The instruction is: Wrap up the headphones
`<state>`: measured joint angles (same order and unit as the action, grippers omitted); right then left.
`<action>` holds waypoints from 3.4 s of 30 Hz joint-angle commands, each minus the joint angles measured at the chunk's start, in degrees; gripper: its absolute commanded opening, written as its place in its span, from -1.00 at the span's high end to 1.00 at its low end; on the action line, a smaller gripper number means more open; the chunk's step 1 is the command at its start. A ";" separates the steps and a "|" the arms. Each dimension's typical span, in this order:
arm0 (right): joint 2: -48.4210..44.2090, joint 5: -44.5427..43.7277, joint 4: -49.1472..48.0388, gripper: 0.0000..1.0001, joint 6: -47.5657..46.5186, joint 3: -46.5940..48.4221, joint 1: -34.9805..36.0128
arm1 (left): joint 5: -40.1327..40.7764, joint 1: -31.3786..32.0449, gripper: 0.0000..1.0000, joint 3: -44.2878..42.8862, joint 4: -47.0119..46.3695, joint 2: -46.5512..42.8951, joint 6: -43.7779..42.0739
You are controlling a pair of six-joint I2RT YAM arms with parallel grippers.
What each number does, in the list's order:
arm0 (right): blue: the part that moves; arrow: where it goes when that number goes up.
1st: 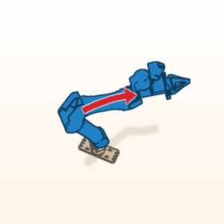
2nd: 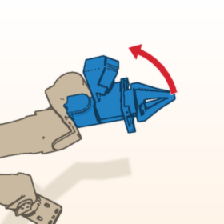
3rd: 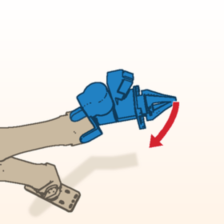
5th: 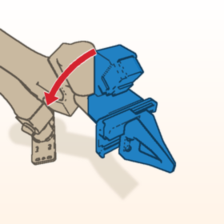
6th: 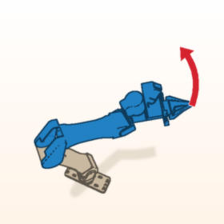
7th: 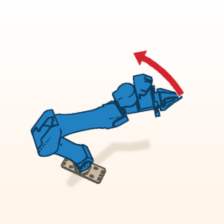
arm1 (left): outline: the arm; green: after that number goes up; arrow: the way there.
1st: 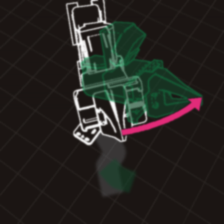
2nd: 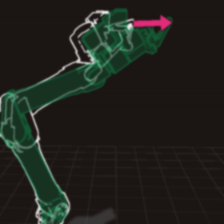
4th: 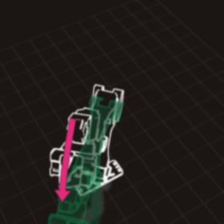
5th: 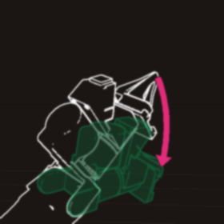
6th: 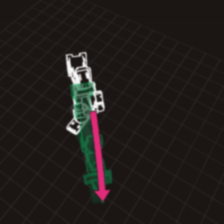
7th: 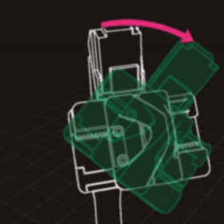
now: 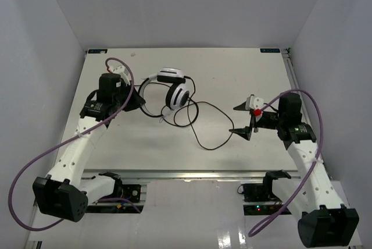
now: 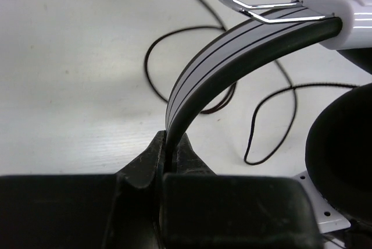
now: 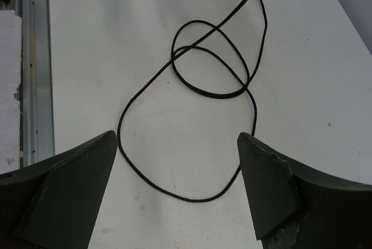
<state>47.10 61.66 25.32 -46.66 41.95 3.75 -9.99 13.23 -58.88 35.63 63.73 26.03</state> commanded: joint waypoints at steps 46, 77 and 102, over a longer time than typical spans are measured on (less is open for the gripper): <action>20.82 1.26 -30.32 0.18 21.07 -5.31 33.08 | 4.52 -3.73 1.00 -36.59 -13.43 9.86 36.48; 35.60 -96.43 1.08 0.85 -9.93 33.39 50.70 | 17.91 17.02 1.00 -21.17 -5.73 36.30 1.48; 29.63 -60.05 -0.13 0.85 1.37 41.53 28.32 | 6.90 19.56 1.00 -5.47 -7.18 14.45 -8.81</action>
<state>78.30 -5.36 26.65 -46.37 79.96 32.18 -2.87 32.49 -64.10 29.92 83.27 20.60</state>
